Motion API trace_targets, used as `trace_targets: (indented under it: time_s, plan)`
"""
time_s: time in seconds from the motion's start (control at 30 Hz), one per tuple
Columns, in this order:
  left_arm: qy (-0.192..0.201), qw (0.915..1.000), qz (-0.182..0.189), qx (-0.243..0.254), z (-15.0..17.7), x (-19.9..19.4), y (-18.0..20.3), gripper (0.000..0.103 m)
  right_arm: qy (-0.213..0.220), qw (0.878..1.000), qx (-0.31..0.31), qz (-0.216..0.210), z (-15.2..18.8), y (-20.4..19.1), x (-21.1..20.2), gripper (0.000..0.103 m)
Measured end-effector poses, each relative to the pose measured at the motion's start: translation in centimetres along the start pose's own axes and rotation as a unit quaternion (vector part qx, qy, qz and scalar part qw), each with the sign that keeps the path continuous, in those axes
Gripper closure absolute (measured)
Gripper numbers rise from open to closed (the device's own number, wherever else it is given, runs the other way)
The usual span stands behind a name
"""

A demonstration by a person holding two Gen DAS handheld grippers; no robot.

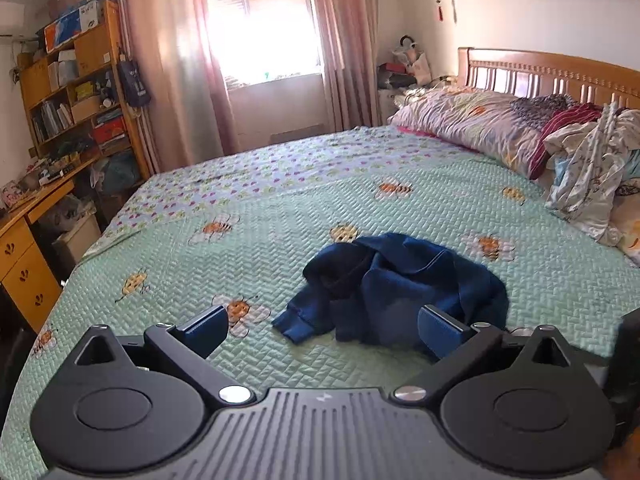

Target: Fold clothes

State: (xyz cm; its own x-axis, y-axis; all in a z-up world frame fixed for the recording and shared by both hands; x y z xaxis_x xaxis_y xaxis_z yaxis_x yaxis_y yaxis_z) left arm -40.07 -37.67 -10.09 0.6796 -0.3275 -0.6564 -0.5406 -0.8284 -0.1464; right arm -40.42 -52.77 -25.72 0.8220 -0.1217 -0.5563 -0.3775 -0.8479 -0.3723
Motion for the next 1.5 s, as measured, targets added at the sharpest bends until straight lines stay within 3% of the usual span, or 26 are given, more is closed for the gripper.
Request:
trace_targets:
  time_s: [0.23, 0.33, 0.43, 0.57, 0.6, 0.63, 0.67, 0.7, 0.77, 0.87, 1.0, 1.1, 1.13, 1.17, 1.2, 1.27, 1.33, 1.5]
  plan:
    - [-0.063, 0.9974, 0.004, -0.035, 1.3, 9.1, -3.1, 0.002, 0.037, 0.998, -0.029, 0.04, -3.2, 2.1, 1.0, 0.025]
    - [-0.102, 0.9937, -0.018, -0.042, 2.1, 14.5, -3.7, 0.002, 0.044, 0.997, -0.029, 0.05, -5.4, 3.4, 2.7, 0.025]
    - [-0.144, 0.9875, -0.008, -0.064, 3.1, 18.9, -4.0, 0.004, 0.037, 0.994, -0.064, 0.078, -7.1, 4.2, 6.5, 0.015]
    - [-0.186, 0.9799, 0.01, -0.071, 4.2, 23.0, -3.1, 0.004, -0.017, 0.988, -0.094, 0.124, -7.7, 6.4, 14.1, 0.014]
    - [-0.192, 0.9791, 0.012, -0.065, 4.4, 23.5, -2.7, 0.004, -0.037, 0.985, -0.1, 0.139, -7.6, 7.4, 16.4, 0.017]
    - [-0.195, 0.9789, 0.012, -0.059, 4.7, 23.7, -2.3, 0.004, -0.046, 0.981, -0.102, 0.159, -7.5, 8.5, 17.7, 0.039]
    - [-0.198, 0.9787, 0.013, -0.052, 4.9, 24.0, -1.9, 0.004, -0.053, 0.979, -0.086, 0.174, -7.6, 10.1, 18.4, 0.081]
    - [-0.198, 0.9789, 0.013, -0.048, 5.0, 24.1, -1.7, 0.004, -0.05, 0.985, -0.041, 0.159, -7.9, 12.0, 18.0, 0.089]
    - [-0.196, 0.9796, 0.014, -0.043, 5.1, 24.3, -1.5, 0.004, -0.023, 0.989, 0.044, 0.139, -8.3, 15.6, 15.4, 0.093]
    - [-0.192, 0.9799, 0.021, -0.05, 4.9, 24.7, -1.3, 0.004, 0.046, 0.98, 0.151, 0.125, -7.7, 20.5, 9.0, 0.094]
    - [-0.183, 0.9807, 0.047, -0.048, 4.4, 24.5, 0.4, 0.004, 0.078, 0.96, 0.204, 0.173, -4.3, 24.2, 2.1, 0.098]
    - [-0.18, 0.9815, 0.053, -0.036, 4.5, 24.4, 1.8, 0.004, 0.076, 0.975, 0.148, 0.146, -5.1, 21.4, 2.0, 0.09]
    - [-0.18, 0.9816, 0.054, -0.033, 4.5, 24.4, 2.2, 0.004, 0.075, 0.979, 0.129, 0.137, -5.4, 20.5, 2.0, 0.082]
    - [-0.181, 0.9815, 0.055, -0.031, 4.5, 24.5, 2.5, 0.004, 0.074, 0.983, 0.11, 0.128, -5.6, 19.5, 2.0, 0.064]
    - [-0.181, 0.9814, 0.057, -0.03, 4.4, 24.6, 2.7, 0.004, 0.074, 0.986, 0.091, 0.119, -5.9, 18.6, 2.0, 0.055]
    - [-0.181, 0.9814, 0.055, -0.034, 4.0, 25.0, 2.6, 0.004, 0.071, 0.991, 0.047, 0.099, -6.5, 16.5, 2.3, 0.017]
    - [-0.187, 0.9797, 0.055, -0.047, 3.6, 25.6, 2.1, 0.004, 0.062, 0.995, -0.032, 0.073, -8.7, 13.2, 5.3, 0.013]
    - [-0.21, 0.9738, 0.051, -0.072, 3.7, 27.4, 1.2, 0.004, 0.037, 0.996, -0.025, 0.079, -10.6, 14.2, 9.7, 0.013]
Point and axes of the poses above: each gripper's, at about its wrist camera, not at the fingertips, and x roughly the way its jaws point, y to its right, z to its underside, the point moved 6 cm from there along x, roughly the way its jaws point, and after that the axes turned 8 degrees about -y, right-handed, at the moved point
